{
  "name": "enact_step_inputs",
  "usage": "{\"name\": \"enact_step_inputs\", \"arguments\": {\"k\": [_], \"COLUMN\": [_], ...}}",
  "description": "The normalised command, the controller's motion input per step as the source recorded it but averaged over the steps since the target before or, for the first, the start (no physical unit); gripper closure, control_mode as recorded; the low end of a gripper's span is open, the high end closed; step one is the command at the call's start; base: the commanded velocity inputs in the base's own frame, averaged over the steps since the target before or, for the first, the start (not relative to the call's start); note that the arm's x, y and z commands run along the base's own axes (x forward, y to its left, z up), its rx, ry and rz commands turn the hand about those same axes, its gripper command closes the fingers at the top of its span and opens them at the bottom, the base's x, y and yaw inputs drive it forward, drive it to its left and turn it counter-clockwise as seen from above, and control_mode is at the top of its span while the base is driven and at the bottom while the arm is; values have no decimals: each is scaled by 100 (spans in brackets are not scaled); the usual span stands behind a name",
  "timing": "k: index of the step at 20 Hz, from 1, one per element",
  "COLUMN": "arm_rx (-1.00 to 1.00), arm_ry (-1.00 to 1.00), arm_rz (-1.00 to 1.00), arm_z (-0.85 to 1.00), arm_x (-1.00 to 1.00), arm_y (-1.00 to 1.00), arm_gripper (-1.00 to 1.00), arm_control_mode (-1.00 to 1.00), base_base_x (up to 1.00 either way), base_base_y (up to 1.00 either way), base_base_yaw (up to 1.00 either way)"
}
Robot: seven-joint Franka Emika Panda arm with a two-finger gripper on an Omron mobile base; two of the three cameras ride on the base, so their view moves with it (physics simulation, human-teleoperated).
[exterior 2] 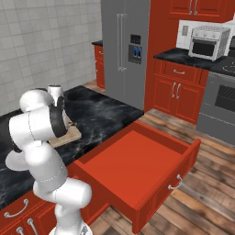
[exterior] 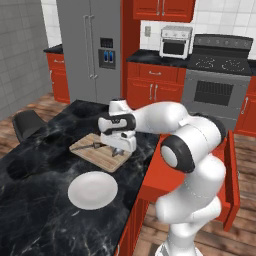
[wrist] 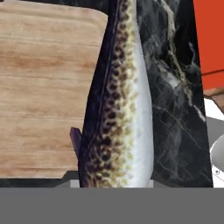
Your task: Pick up the knife from the drawer and place it on the cutting board. Then place the meat from the plate to the cutting board.
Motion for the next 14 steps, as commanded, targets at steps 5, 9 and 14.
{"name": "enact_step_inputs", "arguments": {"k": [5, 9, 14], "arm_rx": [0, 0, 0], "arm_ry": [12, 11, 11], "arm_rz": [0, 0, 0], "arm_z": [-30, -30, -30], "arm_x": [41, 32, 25], "arm_y": [1, 8, 17], "arm_gripper": [100, 100, 100], "arm_control_mode": [-100, -100, -100], "base_base_x": [0, 0, 0], "base_base_y": [0, 0, 0], "base_base_yaw": [0, 0, 0]}}
